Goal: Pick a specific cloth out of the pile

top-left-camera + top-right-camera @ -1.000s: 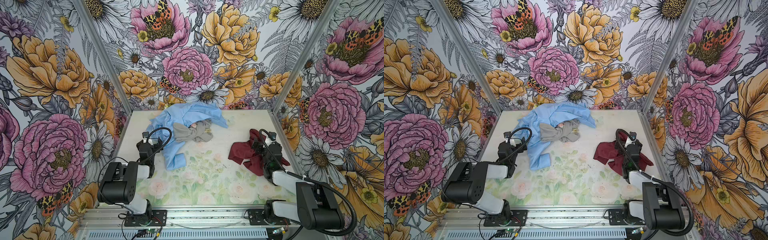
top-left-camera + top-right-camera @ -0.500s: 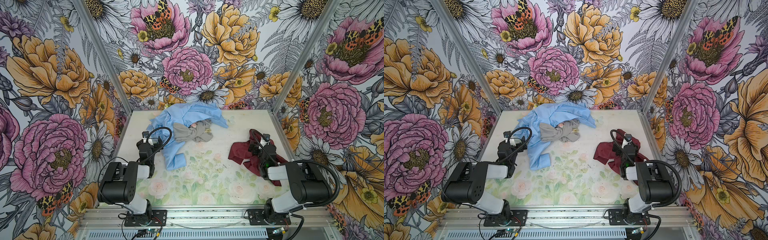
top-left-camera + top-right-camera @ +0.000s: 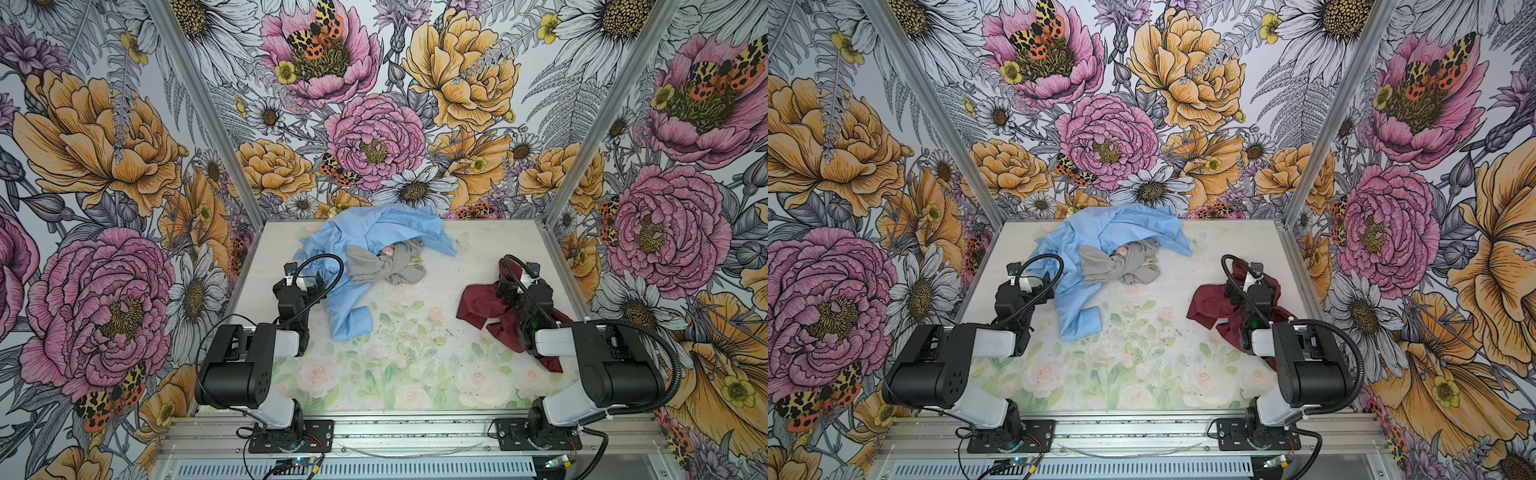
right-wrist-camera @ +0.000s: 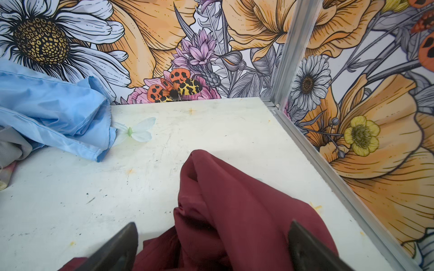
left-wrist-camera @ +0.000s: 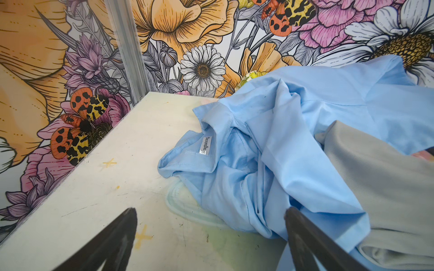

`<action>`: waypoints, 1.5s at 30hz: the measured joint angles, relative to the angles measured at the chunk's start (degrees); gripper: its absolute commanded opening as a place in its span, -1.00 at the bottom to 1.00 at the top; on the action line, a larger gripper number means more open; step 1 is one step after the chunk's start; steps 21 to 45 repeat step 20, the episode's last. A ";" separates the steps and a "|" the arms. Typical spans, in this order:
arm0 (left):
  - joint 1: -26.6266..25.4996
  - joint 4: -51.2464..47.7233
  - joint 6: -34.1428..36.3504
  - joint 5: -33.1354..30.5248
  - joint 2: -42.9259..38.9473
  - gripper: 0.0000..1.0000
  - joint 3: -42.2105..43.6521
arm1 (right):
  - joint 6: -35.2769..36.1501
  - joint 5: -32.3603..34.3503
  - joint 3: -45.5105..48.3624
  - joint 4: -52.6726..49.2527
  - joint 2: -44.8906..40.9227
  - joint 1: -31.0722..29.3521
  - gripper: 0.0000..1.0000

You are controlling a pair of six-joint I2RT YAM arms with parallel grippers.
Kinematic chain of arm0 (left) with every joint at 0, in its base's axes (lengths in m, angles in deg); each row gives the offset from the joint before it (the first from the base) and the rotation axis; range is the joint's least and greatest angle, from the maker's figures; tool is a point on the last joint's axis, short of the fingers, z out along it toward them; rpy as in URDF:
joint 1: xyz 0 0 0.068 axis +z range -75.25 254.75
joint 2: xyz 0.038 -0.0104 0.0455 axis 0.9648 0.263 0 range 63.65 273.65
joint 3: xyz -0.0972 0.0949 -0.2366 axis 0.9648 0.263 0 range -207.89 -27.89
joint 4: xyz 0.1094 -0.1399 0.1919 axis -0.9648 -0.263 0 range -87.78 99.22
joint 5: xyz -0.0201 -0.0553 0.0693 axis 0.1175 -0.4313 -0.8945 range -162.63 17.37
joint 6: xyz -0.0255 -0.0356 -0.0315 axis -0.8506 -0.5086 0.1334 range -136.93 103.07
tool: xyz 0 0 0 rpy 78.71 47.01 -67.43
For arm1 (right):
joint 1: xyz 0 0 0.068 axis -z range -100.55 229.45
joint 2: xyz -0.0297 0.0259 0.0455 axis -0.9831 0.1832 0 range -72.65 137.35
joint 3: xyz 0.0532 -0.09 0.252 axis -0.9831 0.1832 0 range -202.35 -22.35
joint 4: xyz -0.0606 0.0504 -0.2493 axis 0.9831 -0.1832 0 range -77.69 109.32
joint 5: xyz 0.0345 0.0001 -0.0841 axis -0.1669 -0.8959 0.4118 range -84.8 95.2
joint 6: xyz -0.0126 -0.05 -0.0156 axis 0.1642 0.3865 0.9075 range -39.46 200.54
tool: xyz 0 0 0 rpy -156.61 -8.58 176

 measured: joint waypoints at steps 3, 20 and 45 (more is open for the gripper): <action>0.00 0.04 0.02 0.00 0.00 0.98 0.00 | 0.00 -0.02 0.00 -0.02 0.00 0.00 0.99; 0.00 0.17 0.00 -0.02 0.00 0.98 0.00 | 0.00 -0.50 0.00 -0.59 0.00 0.00 0.99; 0.00 0.17 0.00 -0.02 0.00 0.98 0.00 | 0.00 -0.50 0.00 -0.59 0.00 0.00 0.99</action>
